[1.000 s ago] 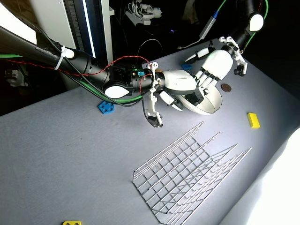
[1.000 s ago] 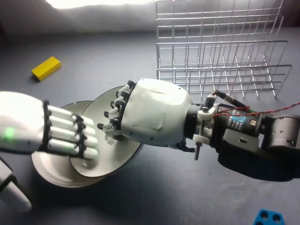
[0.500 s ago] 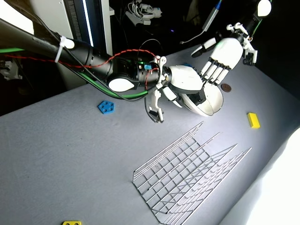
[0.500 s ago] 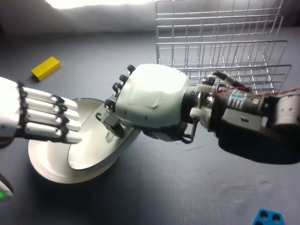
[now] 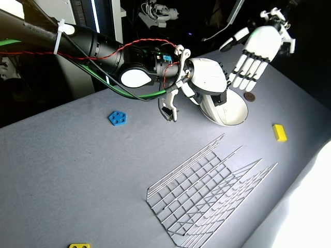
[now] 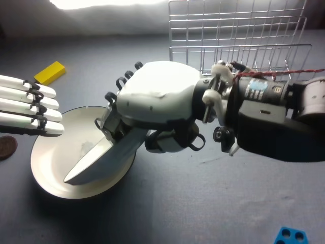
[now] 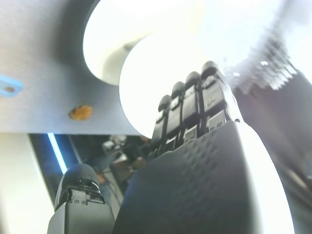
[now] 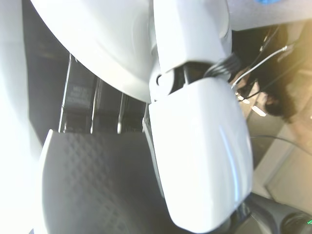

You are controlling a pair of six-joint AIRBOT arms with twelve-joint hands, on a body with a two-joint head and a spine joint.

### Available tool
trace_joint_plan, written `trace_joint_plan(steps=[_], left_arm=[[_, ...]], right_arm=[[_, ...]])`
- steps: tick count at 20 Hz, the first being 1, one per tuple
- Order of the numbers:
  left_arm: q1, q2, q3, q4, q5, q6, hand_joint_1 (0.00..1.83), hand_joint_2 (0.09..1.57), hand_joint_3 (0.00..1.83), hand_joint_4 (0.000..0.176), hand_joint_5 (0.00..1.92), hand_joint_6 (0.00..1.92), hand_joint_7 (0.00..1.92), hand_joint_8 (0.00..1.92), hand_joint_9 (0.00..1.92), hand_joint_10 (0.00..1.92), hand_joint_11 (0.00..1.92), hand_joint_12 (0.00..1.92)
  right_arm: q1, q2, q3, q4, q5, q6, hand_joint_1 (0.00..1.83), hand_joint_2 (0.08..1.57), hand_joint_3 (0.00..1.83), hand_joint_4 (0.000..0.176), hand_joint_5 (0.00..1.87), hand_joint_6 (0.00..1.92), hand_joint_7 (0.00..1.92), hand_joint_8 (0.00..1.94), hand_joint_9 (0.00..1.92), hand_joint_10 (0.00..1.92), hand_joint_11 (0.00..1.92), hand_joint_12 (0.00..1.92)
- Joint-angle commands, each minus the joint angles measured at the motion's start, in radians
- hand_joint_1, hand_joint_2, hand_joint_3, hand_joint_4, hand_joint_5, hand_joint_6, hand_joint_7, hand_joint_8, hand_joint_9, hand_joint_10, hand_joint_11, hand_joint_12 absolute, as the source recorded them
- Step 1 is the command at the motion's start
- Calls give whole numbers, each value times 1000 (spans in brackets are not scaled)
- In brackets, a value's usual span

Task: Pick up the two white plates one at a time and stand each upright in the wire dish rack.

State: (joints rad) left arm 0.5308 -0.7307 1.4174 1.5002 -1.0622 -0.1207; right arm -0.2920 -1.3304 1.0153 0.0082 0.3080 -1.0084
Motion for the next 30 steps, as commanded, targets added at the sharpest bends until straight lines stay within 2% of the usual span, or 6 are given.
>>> trace_joint_plan(steps=[1,10,19,23,26,30], left_arm=[[-3,15,13,-71,-33,5,0,1018,1,0,26,1,44,4,18,5,0,0],[6,14,23,-72,-26,9,0,1028,5,0,43,4,61,5,30,5,0,0],[31,-3,64,-72,-26,9,0,1021,1,0,6,0,28,0,1,0,0,0],[33,-9,73,-72,-27,9,0,1023,2,0,33,5,43,2,8,2,0,0],[33,-13,79,-72,-27,9,0,1024,2,0,33,4,44,2,15,4,0,0],[32,-18,88,-72,-27,9,0,1011,0,0,46,7,56,6,24,6,0,0]], right_arm=[[26,10,-10,1,108,24,1496,1078,0,0,920,963,1024,785,996,938,940,1393],[148,82,-87,1,6,118,1497,1076,0,0,930,970,1031,776,1000,915,933,1395],[246,136,-88,0,-106,351,1496,1090,0,0,915,1019,1000,847,949,972,894,1425],[280,164,-88,-1,-115,427,1497,1080,0,0,938,965,1035,795,982,923,899,1431],[299,187,-88,-1,-129,469,1495,1089,1,0,917,1007,1003,834,946,978,902,1434],[311,216,-88,0,-102,521,1496,1088,0,0,921,1018,1000,839,956,958,901,1427]])
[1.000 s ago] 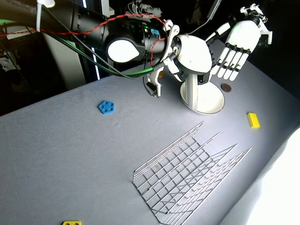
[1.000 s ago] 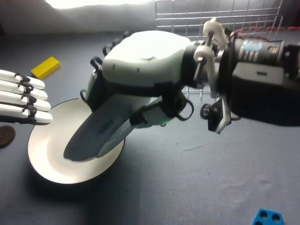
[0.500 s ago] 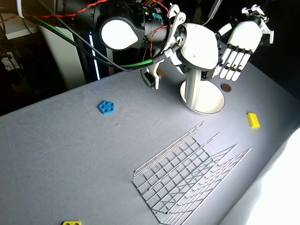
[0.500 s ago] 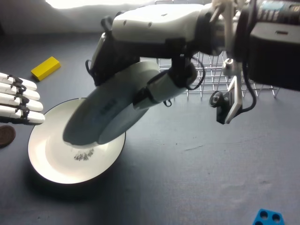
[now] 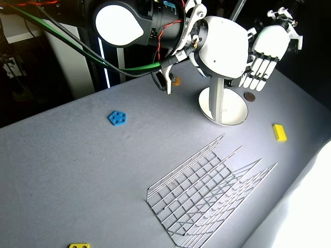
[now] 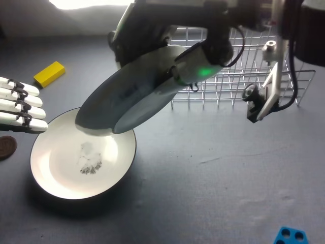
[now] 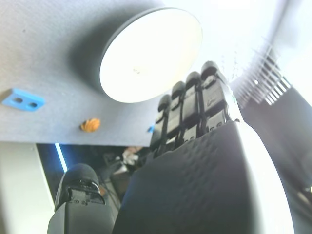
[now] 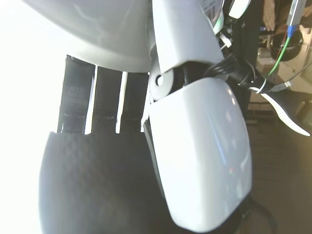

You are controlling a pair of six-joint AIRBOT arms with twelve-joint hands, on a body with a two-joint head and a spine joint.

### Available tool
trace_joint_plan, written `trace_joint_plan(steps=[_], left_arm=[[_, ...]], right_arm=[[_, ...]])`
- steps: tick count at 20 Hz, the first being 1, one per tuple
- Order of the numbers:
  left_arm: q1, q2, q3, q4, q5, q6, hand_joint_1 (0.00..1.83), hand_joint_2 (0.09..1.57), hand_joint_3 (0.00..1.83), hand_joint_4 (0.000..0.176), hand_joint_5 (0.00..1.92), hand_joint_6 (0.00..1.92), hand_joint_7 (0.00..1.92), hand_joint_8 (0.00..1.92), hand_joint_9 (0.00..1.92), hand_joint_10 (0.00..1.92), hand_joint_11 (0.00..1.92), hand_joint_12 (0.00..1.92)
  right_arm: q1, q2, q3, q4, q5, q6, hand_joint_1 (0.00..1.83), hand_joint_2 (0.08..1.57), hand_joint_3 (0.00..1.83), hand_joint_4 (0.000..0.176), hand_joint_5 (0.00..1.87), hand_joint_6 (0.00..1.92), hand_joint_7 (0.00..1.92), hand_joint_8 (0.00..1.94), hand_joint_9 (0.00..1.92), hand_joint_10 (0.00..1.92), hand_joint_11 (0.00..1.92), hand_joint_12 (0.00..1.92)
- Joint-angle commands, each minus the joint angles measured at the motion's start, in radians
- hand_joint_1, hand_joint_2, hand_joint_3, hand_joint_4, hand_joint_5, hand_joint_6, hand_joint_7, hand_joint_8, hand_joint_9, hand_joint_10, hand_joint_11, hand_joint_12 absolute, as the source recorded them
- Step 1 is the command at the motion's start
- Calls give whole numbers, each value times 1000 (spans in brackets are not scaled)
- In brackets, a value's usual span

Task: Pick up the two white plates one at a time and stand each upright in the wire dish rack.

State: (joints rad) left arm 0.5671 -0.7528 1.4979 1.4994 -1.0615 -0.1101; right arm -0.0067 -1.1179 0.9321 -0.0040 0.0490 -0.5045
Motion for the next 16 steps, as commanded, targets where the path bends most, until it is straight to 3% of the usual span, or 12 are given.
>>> trace_joint_plan(steps=[1,16], left_arm=[[-4,3,9,-71,-27,-2,0,1011,0,0,46,7,56,6,24,6,0,0],[-14,-7,17,-70,-28,-2,0,1038,6,0,19,0,34,0,2,0,0,0]], right_arm=[[25,12,-5,12,185,30,1496,1088,0,0,921,1018,1000,839,956,958,901,1427],[-8,88,2,13,370,114,1496,1087,0,0,930,1001,1019,819,946,964,897,1431]])
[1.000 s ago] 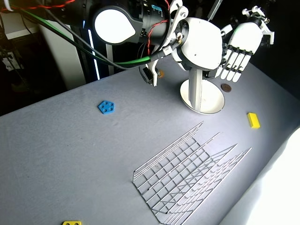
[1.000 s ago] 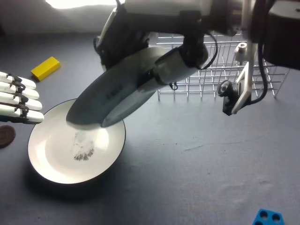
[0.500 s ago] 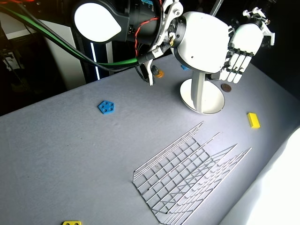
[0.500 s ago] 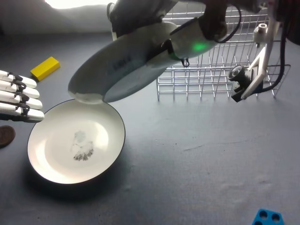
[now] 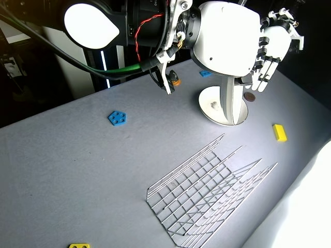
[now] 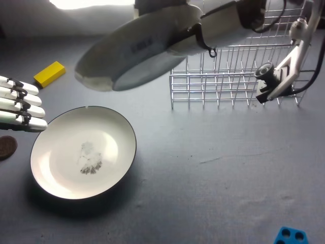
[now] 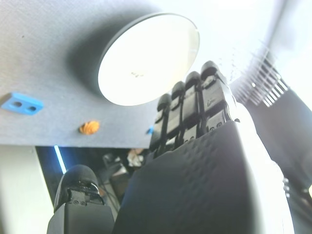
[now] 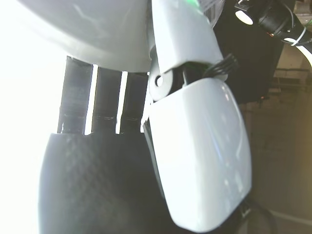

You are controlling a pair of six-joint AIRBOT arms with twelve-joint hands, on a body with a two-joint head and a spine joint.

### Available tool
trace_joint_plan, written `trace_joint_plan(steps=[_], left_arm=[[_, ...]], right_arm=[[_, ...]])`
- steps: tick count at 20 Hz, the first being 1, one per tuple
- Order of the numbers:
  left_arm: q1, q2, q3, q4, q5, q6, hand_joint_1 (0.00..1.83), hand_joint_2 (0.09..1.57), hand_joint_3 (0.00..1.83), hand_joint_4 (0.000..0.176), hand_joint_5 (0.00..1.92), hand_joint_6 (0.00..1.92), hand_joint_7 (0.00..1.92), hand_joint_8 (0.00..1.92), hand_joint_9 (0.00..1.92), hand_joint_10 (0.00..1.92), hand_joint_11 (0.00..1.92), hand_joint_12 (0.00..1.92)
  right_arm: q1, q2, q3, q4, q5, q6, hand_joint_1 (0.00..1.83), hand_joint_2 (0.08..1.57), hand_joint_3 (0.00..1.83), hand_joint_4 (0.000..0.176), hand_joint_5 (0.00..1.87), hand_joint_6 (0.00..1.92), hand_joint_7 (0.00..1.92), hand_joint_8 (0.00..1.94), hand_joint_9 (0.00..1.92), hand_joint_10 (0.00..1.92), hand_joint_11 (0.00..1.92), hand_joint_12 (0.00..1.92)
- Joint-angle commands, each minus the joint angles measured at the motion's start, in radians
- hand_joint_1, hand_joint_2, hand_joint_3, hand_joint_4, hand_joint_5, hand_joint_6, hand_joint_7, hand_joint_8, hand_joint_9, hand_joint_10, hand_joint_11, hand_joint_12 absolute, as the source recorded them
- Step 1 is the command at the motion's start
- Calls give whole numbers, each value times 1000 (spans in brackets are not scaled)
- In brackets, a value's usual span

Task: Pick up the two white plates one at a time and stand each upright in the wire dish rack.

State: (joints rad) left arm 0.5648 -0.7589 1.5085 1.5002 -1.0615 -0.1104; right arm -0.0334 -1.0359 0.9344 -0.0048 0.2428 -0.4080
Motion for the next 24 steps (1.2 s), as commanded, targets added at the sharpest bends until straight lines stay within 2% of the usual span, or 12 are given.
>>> trace_joint_plan(steps=[1,3,10,20,24], left_arm=[[-13,-2,7,-71,-28,-1,0,1033,3,0,22,2,43,5,12,5,0,0],[-16,-3,7,-71,-28,-1,0,1034,3,0,29,8,48,7,21,8,0,0],[-16,-10,20,-71,-28,-1,0,1028,0,0,38,7,56,8,21,8,0,0],[-24,-23,25,-71,-27,-2,0,1024,0,0,25,9,41,9,15,5,0,0],[-25,-34,30,-70,-27,-2,0,1035,3,0,36,10,44,8,16,4,0,0]], right_arm=[[16,9,4,14,178,25,1495,1088,1,0,931,998,1005,833,939,980,900,1431],[10,14,15,14,178,49,1495,1093,0,0,925,1010,981,875,934,985,892,1437],[-18,34,38,13,215,83,1497,1082,0,0,950,974,1008,835,967,932,909,1414],[-23,55,91,13,210,234,1496,1089,1,0,936,989,995,862,944,973,892,1434],[-9,62,128,13,161,311,1496,1092,0,0,926,1000,996,853,938,992,885,1445]])
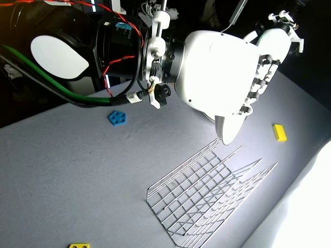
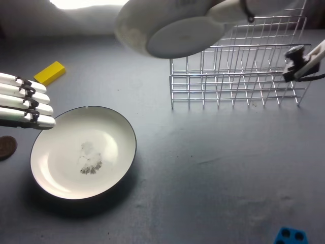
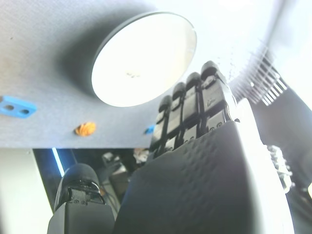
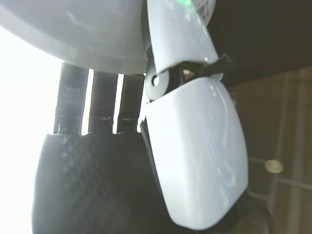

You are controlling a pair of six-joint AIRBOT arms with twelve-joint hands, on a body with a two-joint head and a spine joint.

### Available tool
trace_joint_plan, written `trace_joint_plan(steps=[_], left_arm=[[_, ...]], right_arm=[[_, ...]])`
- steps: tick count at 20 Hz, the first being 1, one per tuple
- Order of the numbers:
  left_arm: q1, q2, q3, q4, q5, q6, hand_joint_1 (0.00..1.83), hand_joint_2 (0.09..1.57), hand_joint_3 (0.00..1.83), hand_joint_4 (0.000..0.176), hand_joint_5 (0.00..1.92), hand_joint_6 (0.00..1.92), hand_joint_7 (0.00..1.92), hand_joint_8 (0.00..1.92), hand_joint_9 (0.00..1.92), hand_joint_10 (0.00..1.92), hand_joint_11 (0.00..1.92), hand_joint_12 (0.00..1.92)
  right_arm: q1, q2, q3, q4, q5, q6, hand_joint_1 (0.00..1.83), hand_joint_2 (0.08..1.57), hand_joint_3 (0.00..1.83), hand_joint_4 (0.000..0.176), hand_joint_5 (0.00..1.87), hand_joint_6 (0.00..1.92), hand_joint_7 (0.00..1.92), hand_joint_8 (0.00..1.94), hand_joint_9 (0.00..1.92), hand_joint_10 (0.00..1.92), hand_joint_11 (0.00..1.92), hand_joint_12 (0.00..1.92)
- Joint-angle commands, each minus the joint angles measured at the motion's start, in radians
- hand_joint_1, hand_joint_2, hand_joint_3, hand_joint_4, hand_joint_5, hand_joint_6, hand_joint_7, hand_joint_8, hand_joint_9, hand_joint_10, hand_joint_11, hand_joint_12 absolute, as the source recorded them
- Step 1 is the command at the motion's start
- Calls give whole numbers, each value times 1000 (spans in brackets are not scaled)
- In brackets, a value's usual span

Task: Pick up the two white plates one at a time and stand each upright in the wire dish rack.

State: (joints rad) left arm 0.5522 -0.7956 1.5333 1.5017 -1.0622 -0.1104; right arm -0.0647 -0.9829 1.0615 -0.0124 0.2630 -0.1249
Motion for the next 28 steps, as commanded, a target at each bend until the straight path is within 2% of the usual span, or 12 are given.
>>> trace_joint_plan(steps=[1,10,16,22,28], left_arm=[[-12,-1,9,-72,-26,-2,0,1032,1,0,40,11,55,11,25,8,0,0],[-16,-30,33,-72,-15,-20,0,1033,1,0,23,2,32,1,7,1,0,0],[-10,-49,27,-71,-12,-20,0,1042,4,0,29,4,33,2,1,0,0,0],[56,-89,49,-70,-12,-10,0,1046,5,0,19,1,38,1,8,2,0,0],[66,-99,42,-70,2,1,0,1042,2,0,16,2,28,3,0,0,0,0]], right_arm=[[25,10,6,21,132,36,1497,1086,0,0,934,980,1011,835,951,975,898,1427],[62,18,60,21,47,92,1496,1088,0,0,927,990,1001,847,957,968,891,1436],[77,23,82,21,13,92,1497,1084,0,0,942,970,1003,841,964,955,905,1421],[77,23,108,20,-9,75,1498,1082,0,0,940,958,1014,839,978,935,893,1433],[70,22,138,19,-10,68,1497,1084,1,0,932,982,1012,835,962,955,901,1426]])
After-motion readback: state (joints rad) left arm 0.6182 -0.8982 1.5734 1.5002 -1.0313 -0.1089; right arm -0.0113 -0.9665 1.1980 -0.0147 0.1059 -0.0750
